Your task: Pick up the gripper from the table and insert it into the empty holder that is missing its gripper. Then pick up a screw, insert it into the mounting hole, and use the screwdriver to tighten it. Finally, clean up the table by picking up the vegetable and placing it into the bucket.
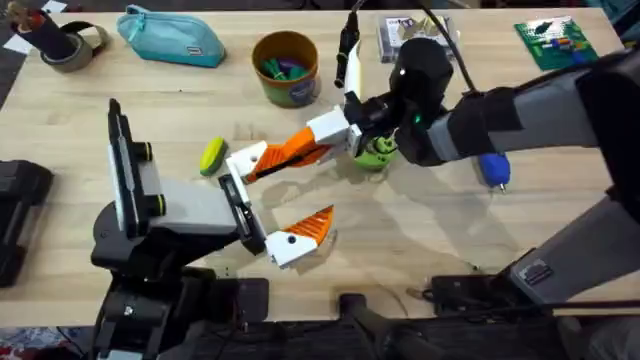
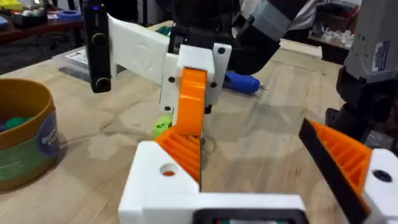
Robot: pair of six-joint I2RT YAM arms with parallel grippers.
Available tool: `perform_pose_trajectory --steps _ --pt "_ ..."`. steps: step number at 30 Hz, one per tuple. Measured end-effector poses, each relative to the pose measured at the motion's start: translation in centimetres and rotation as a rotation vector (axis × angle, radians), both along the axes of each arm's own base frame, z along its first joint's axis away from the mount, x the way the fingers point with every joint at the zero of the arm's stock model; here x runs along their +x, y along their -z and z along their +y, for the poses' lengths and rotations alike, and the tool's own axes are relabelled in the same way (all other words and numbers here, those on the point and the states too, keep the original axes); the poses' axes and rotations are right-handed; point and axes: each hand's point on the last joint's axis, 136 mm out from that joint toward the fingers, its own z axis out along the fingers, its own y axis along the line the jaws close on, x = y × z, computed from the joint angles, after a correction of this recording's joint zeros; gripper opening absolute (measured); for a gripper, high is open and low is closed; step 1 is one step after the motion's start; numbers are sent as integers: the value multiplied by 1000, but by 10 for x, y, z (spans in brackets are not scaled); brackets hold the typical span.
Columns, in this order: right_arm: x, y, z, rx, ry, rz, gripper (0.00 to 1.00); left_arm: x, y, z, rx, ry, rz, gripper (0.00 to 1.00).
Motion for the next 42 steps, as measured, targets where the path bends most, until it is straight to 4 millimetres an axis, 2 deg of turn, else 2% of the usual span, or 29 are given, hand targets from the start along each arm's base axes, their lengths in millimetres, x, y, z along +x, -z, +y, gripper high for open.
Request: perform_pose_trajectory --steps 32,33,35,36,39,40,42 --pt "5 2 8 -6 60 6 20 4 0 2 -2 -23 5 986" --pt "5 2 8 -7 60 8 50 4 0 2 -2 -24 5 986" --pt "4 3 9 -9 59 13 179 4 0 2 -2 -23 5 986" --pt "4 3 10 -10 60 15 264 3 0 1 -2 -18 5 986" --pt "1 3 13 -10 53 14 680 1 0 1 -3 -9 6 986" --pt "0 3 14 -10 50 13 786 1 0 1 -3 -8 6 986" --pt "-1 3 14 -9 49 11 871 1 0 0 -3 -5 6 986"
